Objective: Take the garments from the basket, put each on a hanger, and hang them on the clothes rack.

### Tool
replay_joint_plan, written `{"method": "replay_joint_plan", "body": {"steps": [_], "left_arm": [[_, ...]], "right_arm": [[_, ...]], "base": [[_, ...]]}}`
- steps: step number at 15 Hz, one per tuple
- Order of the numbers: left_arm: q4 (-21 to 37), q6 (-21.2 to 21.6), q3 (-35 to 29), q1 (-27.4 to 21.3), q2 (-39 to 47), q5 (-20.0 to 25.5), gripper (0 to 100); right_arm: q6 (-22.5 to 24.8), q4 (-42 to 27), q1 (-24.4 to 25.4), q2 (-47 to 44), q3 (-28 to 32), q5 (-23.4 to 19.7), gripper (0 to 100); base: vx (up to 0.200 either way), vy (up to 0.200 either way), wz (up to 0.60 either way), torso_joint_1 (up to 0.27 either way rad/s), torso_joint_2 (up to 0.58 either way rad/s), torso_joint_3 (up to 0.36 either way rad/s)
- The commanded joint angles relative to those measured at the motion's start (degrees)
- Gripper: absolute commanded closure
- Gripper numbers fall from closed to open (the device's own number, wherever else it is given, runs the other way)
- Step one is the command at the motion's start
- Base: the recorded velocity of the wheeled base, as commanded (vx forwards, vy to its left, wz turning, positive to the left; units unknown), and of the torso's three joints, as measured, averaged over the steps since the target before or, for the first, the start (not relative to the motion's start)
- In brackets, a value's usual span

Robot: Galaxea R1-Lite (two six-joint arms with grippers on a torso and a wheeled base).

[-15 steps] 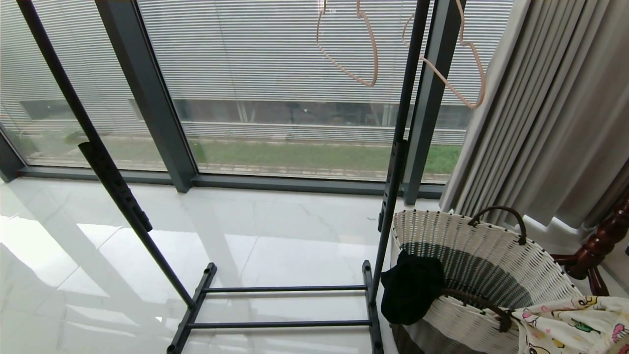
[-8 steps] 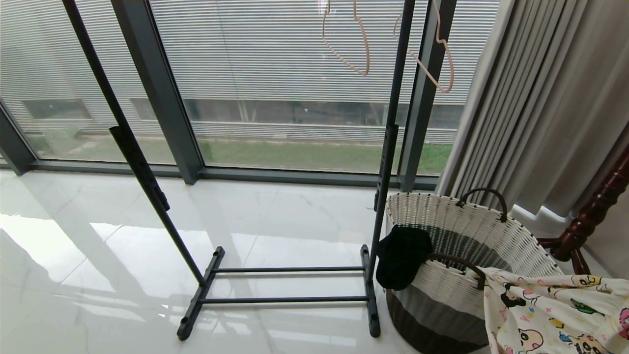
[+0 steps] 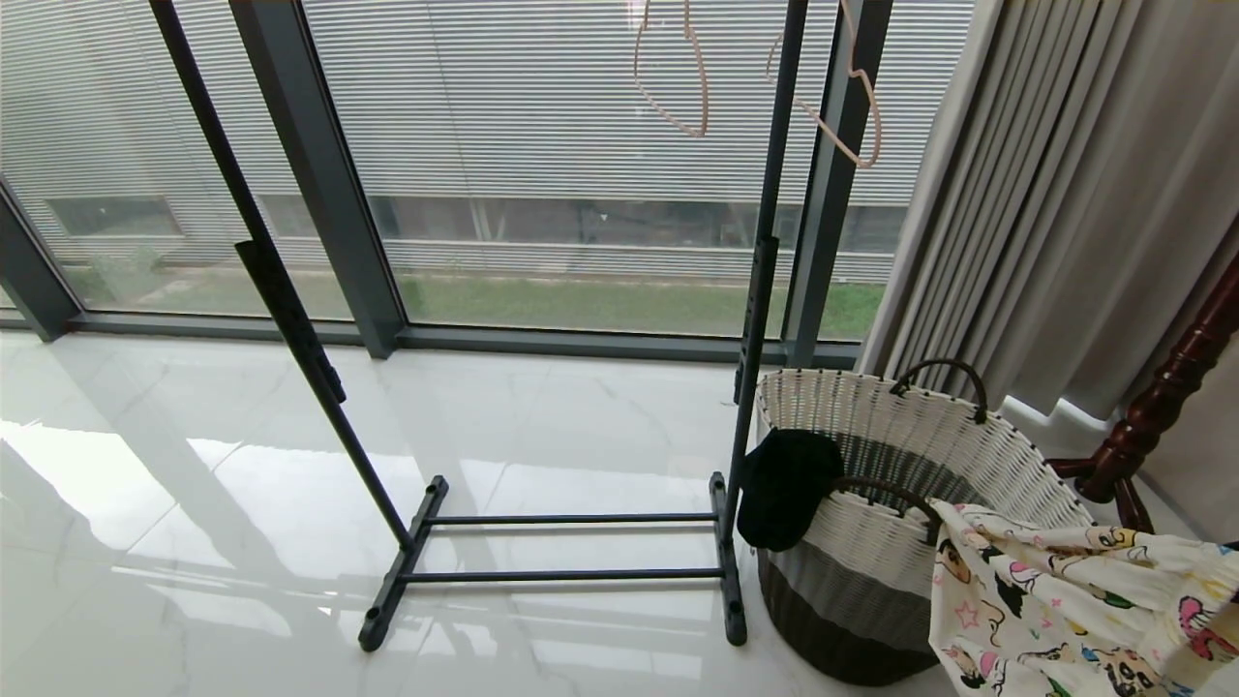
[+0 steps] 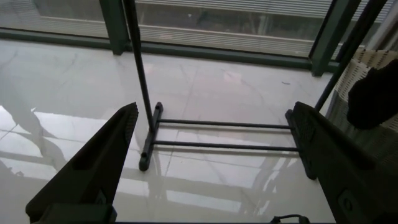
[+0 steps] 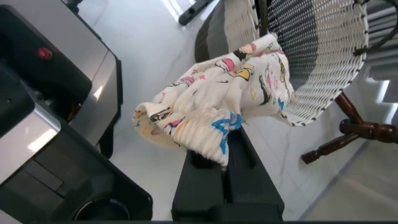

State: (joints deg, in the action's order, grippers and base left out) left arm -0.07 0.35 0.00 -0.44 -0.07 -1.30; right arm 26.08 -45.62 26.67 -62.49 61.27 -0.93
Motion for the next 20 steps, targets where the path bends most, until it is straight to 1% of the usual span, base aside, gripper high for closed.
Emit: {"method": "replay_joint_plan", "body": {"steps": [1,2,3,4,5,6,7,8,9,10,11,12,13,14,15,16,17,18,20], "left_arm": [[-0.2,0.0,-1.1,-0.1,0.4,3.8,0],[-0.3,-0.6,-4.2,-0.6,2.3,7.0,0],[-2.0,-6.9,-15.5,-4.1,14.6,10.0,0],[-6.5,-8.5,-22.1,-5.5,25.2,9.8,0],[-10.7,-8.4,-25.2,-5.5,32.9,9.8,0],[-15.0,-8.4,-26.5,-5.9,39.4,9.7,0],[-16.8,-6.5,-24.8,-9.8,44.3,9.8,0],[-16.8,-4.4,-22.9,-14.1,46.2,9.8,0],[-17.0,-4.2,-22.9,-18.5,49.4,9.8,0],[-17.9,-4.7,-25.0,-23.0,54.8,9.7,0],[-19.2,-6.2,-27.2,-26.5,60.3,9.4,0],[-21.5,-7.7,-28.7,-31.1,65.1,8.2,0],[-24.7,-8.9,-30.6,-35.5,71.2,3.4,0],[-28.3,-9.6,-33.1,-39.1,78.6,-4.1,0],[-32.4,-11.3,-36.5,-42.4,86.1,-12.5,0],[-34.5,-12.0,-39.4,-46.0,91.1,-17.5,0],[-34.9,-12.2,-42.5,-50.6,96.2,-18.5,0],[-34.9,-12.0,-44.8,-54.8,99.2,-18.5,0],[-34.9,-12.0,-51.0,-61.6,105.5,-18.5,0]], "right_arm": [[-1.8,0.1,2.6,-2.8,2.6,0.0,100],[-2.0,0.1,2.8,-3.3,3.2,0.0,100],[-2.2,0.6,2.9,-4.3,3.6,0.0,100],[-2.3,2.6,2.9,-5.0,3.3,0.0,100],[-2.6,3.9,2.9,-5.7,3.2,0.0,100],[-3.0,4.9,3.0,-6.5,3.3,0.0,100],[-3.0,6.1,2.9,-7.4,3.2,0.1,100],[-3.6,6.8,2.9,-7.7,3.3,0.2,100],[-5.1,7.7,3.0,-8.0,3.3,0.2,100],[-5.6,8.8,3.4,-8.0,3.3,0.2,100],[-5.7,8.9,3.7,-7.7,3.3,0.3,100],[-5.8,8.9,3.7,-7.4,3.2,0.3,100],[-6.0,8.9,3.7,-6.5,3.2,0.3,100],[-6.7,8.9,3.7,-6.4,3.2,0.3,100],[-7.2,8.9,3.7,-6.5,3.2,0.3,100],[-7.2,9.0,3.7,-6.7,3.3,0.3,100],[-7.4,9.0,3.7,-7.2,3.3,0.3,100],[-8.1,9.0,3.7,-7.4,3.4,0.3,100],[-9.0,9.0,3.7,-7.5,3.4,0.1,100]], "base": [[0.0,0.0,0.0,0.0,0.0,0.0],[0.0,0.0,0.0,0.0,0.0,0.0],[0.0,0.0,0.0,0.0,0.0,0.0],[0.0,0.0,0.0,0.0,0.0,0.0],[0.0,0.0,0.0,0.0,0.0,0.0],[0.0,0.0,0.0,0.0,0.0,0.0],[0.0,0.0,0.0,0.0,0.0,0.0],[0.0,0.0,0.0,0.0,0.0,0.0],[0.0,0.0,0.0,0.0,0.0,0.0],[0.0,0.0,0.0,0.0,0.0,0.0],[0.0,0.0,0.0,0.0,0.0,0.0],[0.0,0.0,0.0,0.0,0.0,0.0],[0.0,0.0,0.0,0.0,0.0,0.0],[0.0,0.0,0.0,0.0,0.0,0.0],[0.0,0.0,0.0,0.0,0.0,0.0],[0.0,0.0,0.0,0.0,0.0,0.0],[0.0,0.0,0.0,0.0,0.0,0.0],[0.0,0.0,0.0,0.0,0.0,0.0],[0.0,0.0,0.0,0.0,0.0,0.0]]}}
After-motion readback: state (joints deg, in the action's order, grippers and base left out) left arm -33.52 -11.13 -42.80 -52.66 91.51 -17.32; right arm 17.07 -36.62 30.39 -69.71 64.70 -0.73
